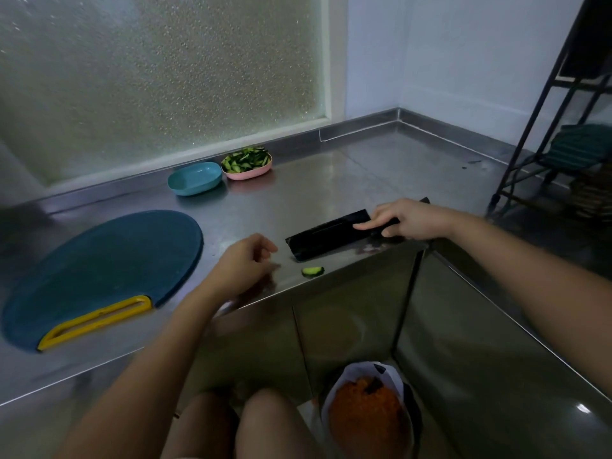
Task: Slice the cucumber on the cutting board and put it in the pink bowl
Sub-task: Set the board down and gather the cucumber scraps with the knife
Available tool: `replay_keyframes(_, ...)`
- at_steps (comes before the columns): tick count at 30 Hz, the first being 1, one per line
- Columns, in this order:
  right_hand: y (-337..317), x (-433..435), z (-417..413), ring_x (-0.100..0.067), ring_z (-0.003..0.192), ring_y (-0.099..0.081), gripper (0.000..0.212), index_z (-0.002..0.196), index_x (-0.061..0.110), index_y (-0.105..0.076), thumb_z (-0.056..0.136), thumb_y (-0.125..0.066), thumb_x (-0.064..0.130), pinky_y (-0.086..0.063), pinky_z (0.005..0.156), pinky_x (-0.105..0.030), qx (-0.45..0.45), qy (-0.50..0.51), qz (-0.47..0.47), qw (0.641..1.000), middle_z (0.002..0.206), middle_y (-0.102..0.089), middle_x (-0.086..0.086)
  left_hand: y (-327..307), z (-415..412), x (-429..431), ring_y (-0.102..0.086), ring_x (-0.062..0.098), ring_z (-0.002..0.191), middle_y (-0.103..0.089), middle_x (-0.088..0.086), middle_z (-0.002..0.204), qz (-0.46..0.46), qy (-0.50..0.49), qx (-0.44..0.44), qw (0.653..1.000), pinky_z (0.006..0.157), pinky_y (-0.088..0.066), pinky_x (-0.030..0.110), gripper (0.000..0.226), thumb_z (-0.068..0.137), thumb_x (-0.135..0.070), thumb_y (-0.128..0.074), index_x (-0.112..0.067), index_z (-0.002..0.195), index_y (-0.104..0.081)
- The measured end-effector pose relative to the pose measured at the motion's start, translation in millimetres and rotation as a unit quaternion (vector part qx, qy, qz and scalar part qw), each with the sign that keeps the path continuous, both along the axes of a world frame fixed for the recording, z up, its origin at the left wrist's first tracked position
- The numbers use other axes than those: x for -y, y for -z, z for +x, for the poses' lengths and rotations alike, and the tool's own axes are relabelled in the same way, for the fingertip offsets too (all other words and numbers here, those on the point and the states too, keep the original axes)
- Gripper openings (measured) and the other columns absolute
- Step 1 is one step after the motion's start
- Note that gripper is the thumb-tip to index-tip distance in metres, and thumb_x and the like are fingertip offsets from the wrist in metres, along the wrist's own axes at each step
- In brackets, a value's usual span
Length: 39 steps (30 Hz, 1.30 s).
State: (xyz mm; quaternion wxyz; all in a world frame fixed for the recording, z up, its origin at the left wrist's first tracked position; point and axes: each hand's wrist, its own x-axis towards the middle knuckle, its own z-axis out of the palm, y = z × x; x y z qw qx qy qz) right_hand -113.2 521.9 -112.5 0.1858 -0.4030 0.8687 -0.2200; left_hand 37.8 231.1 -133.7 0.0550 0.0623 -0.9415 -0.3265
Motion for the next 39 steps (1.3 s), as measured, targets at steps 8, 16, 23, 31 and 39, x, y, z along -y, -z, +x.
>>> replay_keyframes(8,-14,55,-2,-0.011,0.104,-0.054,0.052,0.128,0.036,-0.057,0.093,-0.053,-0.002,-0.039,0.095,-0.025,0.018,-0.077,0.08,0.994,0.113,-0.06,0.008,5,5,14,-0.052,0.01,0.072,-0.059,-0.003,0.083,-0.024,-0.078,-0.022,0.996,0.06,-0.038,0.02,0.017,0.088,-0.006,-0.048,-0.02,0.092,-0.058)
replay_keyframes(16,-26,33,-24,0.012,0.093,-0.054,0.061,0.112,0.056,-0.058,0.089,-0.06,0.0,-0.04,0.09,-0.024,0.028,-0.089,0.149,0.984,0.091,-0.056,0.04,3,7,8,-0.049,0.006,0.069,-0.056,-0.008,0.078,-0.042,-0.048,-0.015,0.998,0.058,-0.035,0.013,0.012,0.089,-0.01,-0.052,-0.019,0.093,-0.058)
replay_keyframes(23,-24,-7,-15,0.011,0.084,-0.054,0.06,0.111,0.048,-0.059,0.086,-0.06,-0.007,-0.037,0.082,-0.009,0.05,-0.076,0.12,0.989,0.09,-0.059,0.026,7,0,0,-0.048,0.003,0.068,-0.058,-0.008,0.082,-0.047,-0.041,-0.032,0.998,0.056,-0.034,0.008,0.012,0.089,-0.011,-0.052,-0.017,0.096,-0.061)
replay_keyframes(31,-30,-13,4,0.011,0.1,-0.054,0.055,0.114,0.05,-0.057,0.087,-0.064,0.002,-0.032,0.086,-0.001,0.027,-0.011,0.029,0.999,0.107,-0.06,0.028,7,-5,-9,-0.051,0.014,0.078,-0.058,-0.006,0.085,-0.052,-0.041,-0.025,0.997,0.067,-0.035,0.024,0.014,0.089,-0.011,-0.05,-0.017,0.096,-0.061)
replay_keyframes(39,-59,24,28,-0.001,0.12,-0.05,0.056,0.116,0.054,-0.055,0.091,-0.06,0.005,-0.032,0.106,-0.023,0.005,0.014,-0.041,0.999,0.129,-0.056,0.02,-16,7,15,-0.055,0.012,0.081,-0.06,-0.004,0.093,-0.019,-0.03,-0.06,0.998,0.066,-0.04,0.021,0.015,0.091,-0.01,-0.049,-0.021,0.097,-0.057)
